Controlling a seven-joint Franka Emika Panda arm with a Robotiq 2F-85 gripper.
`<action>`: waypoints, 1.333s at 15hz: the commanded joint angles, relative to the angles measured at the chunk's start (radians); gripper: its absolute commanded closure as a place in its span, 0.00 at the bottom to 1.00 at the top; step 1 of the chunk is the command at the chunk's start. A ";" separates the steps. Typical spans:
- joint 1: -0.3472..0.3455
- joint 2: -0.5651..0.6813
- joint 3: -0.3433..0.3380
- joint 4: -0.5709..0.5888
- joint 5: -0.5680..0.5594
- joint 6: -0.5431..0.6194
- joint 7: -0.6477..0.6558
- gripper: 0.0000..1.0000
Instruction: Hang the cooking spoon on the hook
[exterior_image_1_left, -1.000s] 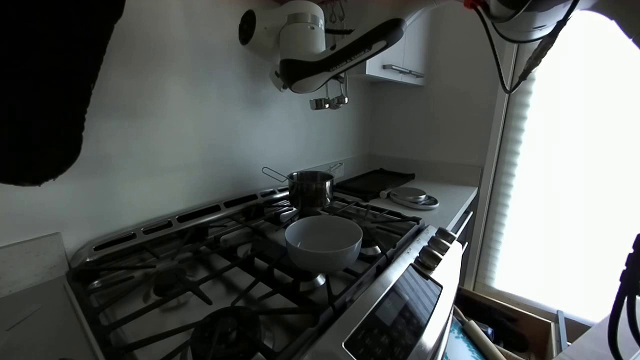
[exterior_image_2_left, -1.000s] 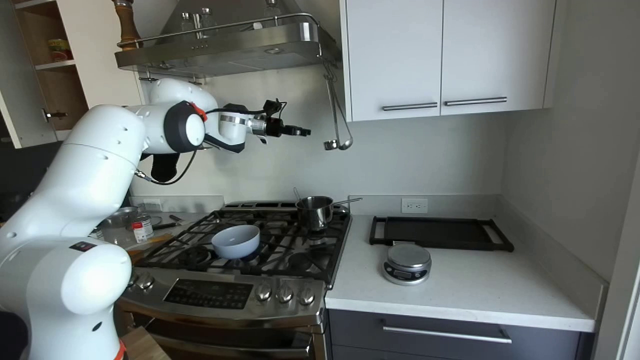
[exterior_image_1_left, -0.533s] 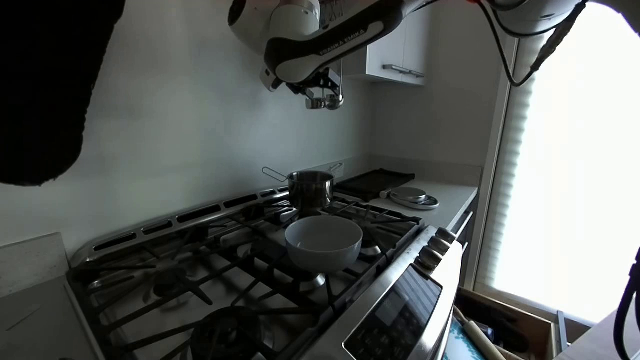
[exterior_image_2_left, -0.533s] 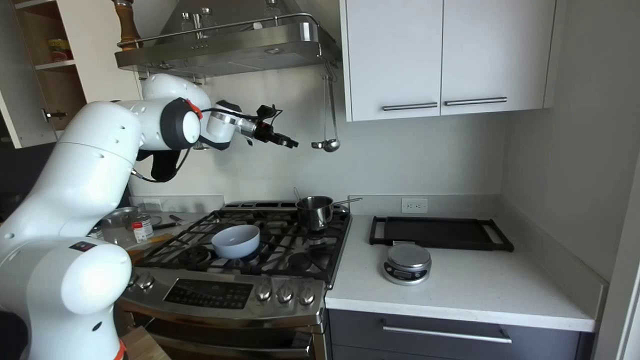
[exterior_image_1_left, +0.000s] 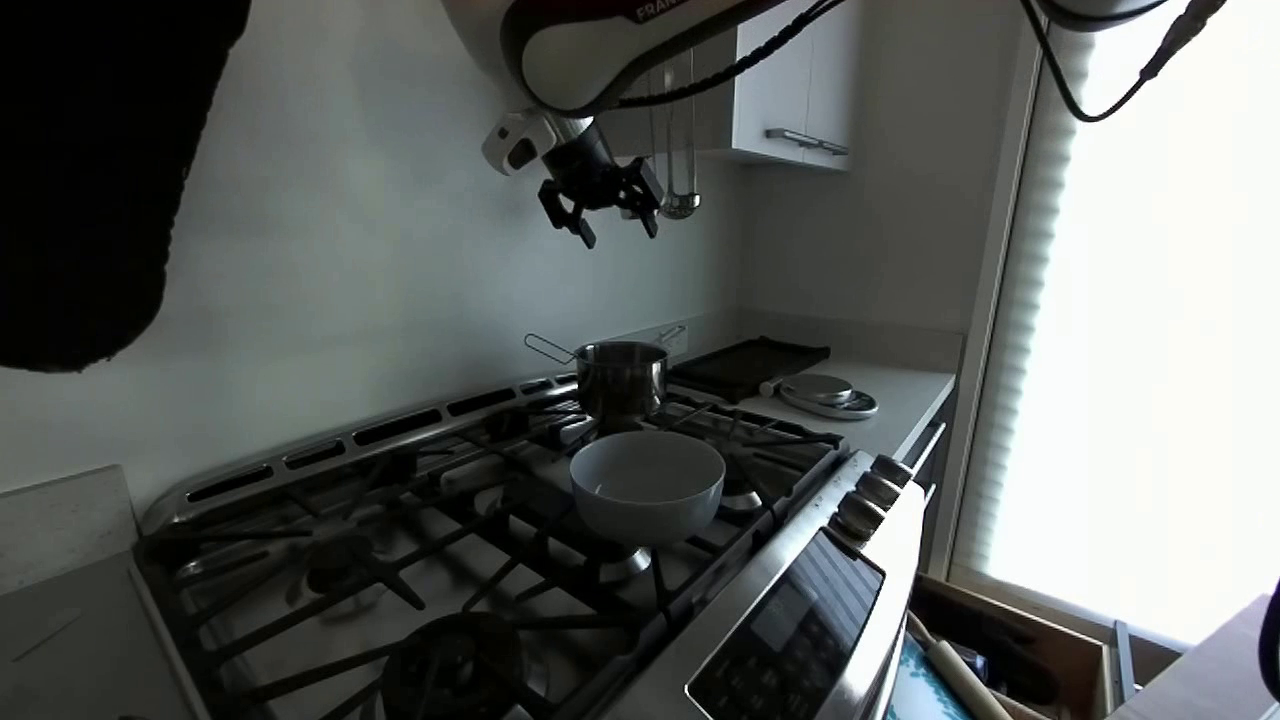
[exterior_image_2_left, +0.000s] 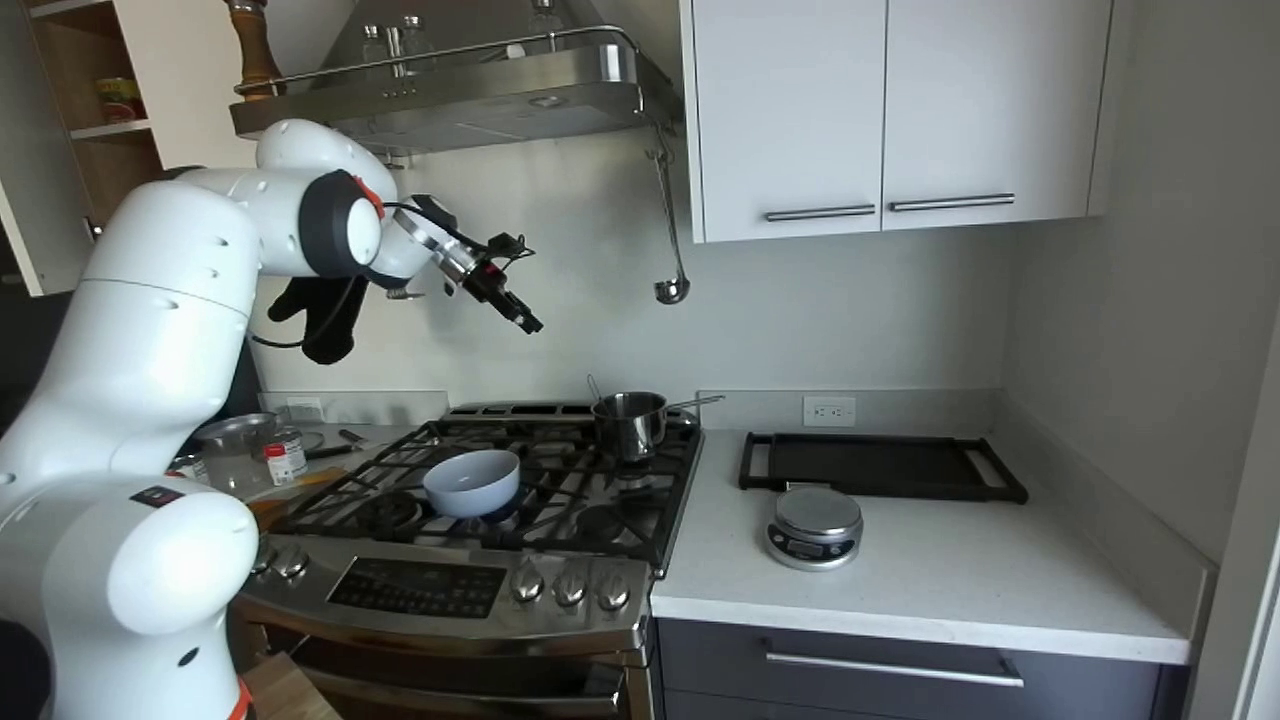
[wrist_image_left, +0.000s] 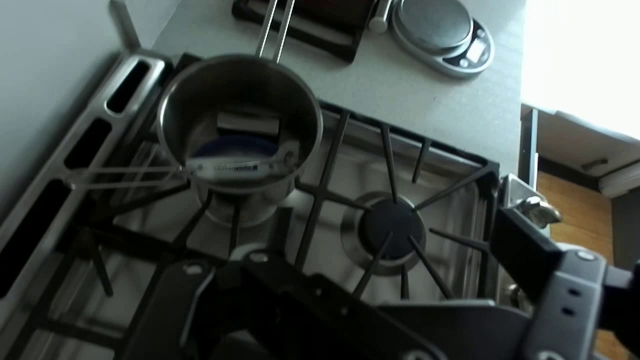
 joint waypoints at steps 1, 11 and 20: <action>-0.087 -0.119 0.058 -0.198 0.124 0.123 -0.095 0.00; -0.153 -0.520 0.014 -0.672 0.302 0.357 -0.196 0.00; -0.141 -0.938 -0.187 -1.088 0.547 0.544 -0.148 0.00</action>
